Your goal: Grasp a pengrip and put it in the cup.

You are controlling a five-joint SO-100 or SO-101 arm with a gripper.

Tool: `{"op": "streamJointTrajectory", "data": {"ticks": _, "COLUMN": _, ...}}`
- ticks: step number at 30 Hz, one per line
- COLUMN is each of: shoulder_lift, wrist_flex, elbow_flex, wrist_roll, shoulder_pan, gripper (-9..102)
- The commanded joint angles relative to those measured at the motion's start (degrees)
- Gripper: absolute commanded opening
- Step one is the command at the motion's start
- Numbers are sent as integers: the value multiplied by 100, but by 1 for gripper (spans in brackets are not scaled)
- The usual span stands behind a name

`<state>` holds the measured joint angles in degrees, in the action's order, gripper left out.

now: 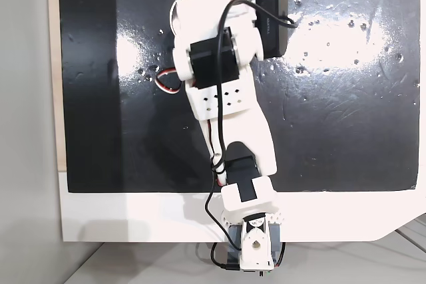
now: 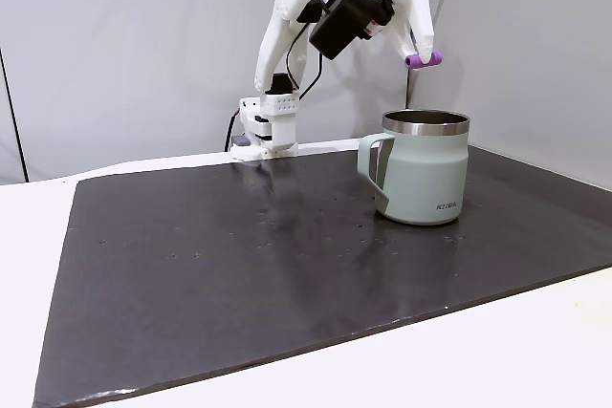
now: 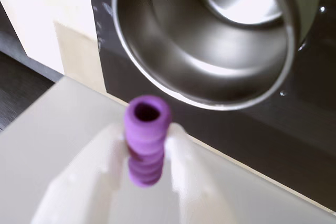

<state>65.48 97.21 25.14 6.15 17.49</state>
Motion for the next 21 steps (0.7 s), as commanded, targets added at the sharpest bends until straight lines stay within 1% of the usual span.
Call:
{"op": "streamJointTrajectory", "data": {"ticks": 1, "shoulder_lift": 35, "wrist_flex": -202, "elbow_flex": -334, "wrist_roll": -70, "shoulder_pan": 35, "gripper": 1}}
{"op": "streamJointTrajectory", "data": {"ticks": 4, "shoulder_lift": 35, "wrist_flex": -202, "elbow_flex": -343, "wrist_roll": -114, "shoulder_pan": 35, "gripper": 2}}
{"op": "streamJointTrajectory", "data": {"ticks": 6, "shoulder_lift": 35, "wrist_flex": -149, "elbow_flex": -343, "wrist_roll": -202, "shoulder_pan": 44, "gripper": 5}}
{"op": "streamJointTrajectory", "data": {"ticks": 9, "shoulder_lift": 35, "wrist_flex": -35, "elbow_flex": -413, "wrist_roll": -193, "shoulder_pan": 26, "gripper": 18}}
{"op": "streamJointTrajectory", "data": {"ticks": 12, "shoulder_lift": 35, "wrist_flex": 9, "elbow_flex": -457, "wrist_roll": -185, "shoulder_pan": -9, "gripper": 26}}
{"op": "streamJointTrajectory", "data": {"ticks": 17, "shoulder_lift": 35, "wrist_flex": 26, "elbow_flex": -457, "wrist_roll": -176, "shoulder_pan": -26, "gripper": 29}}
{"op": "streamJointTrajectory", "data": {"ticks": 21, "shoulder_lift": 35, "wrist_flex": 35, "elbow_flex": -457, "wrist_roll": -176, "shoulder_pan": -26, "gripper": 29}}
